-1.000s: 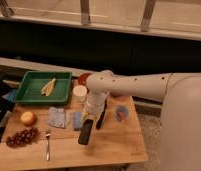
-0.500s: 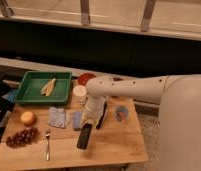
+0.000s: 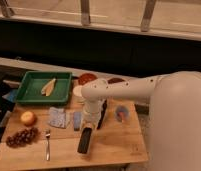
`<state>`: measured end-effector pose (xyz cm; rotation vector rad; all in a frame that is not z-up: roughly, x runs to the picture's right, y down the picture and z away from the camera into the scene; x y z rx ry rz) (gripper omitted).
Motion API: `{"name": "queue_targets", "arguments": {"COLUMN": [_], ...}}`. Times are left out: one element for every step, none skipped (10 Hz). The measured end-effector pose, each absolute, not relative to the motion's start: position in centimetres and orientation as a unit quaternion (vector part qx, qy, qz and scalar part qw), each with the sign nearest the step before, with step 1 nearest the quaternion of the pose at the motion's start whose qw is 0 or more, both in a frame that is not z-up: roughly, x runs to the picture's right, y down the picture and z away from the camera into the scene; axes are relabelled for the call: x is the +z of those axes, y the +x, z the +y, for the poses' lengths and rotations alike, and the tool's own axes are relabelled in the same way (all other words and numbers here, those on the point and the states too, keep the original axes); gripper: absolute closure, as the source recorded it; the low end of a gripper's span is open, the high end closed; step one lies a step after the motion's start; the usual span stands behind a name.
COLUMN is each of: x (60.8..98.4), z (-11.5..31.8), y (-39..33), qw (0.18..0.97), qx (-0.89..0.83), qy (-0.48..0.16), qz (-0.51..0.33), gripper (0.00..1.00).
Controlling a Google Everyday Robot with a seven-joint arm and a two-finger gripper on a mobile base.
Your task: Wipe table surface with eraser
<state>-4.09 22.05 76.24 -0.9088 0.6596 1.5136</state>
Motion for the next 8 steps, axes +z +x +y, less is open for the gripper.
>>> {"name": "queue_targets", "arguments": {"x": [76.3, 76.4, 76.4, 76.5, 76.8, 77.4, 78.1, 78.9], "z": [22.6, 23.5, 23.9, 24.1, 24.2, 24.1, 23.8, 23.5], "y": [-4.1, -3.7, -3.0, -2.4, -1.9, -1.4, -0.7, -0.1], "qw": [0.585, 0.578, 0.572, 0.568, 0.565, 0.561, 0.557, 0.553], "qx": [0.649, 0.652, 0.654, 0.658, 0.661, 0.666, 0.671, 0.675], "qy": [-0.393, -0.394, -0.392, -0.388, -0.381, -0.373, -0.366, -0.359], "qz": [0.287, 0.294, 0.301, 0.306, 0.313, 0.321, 0.326, 0.33], "gripper": [1.0, 1.0, 1.0, 1.0, 1.0, 1.0, 1.0, 1.0]}}
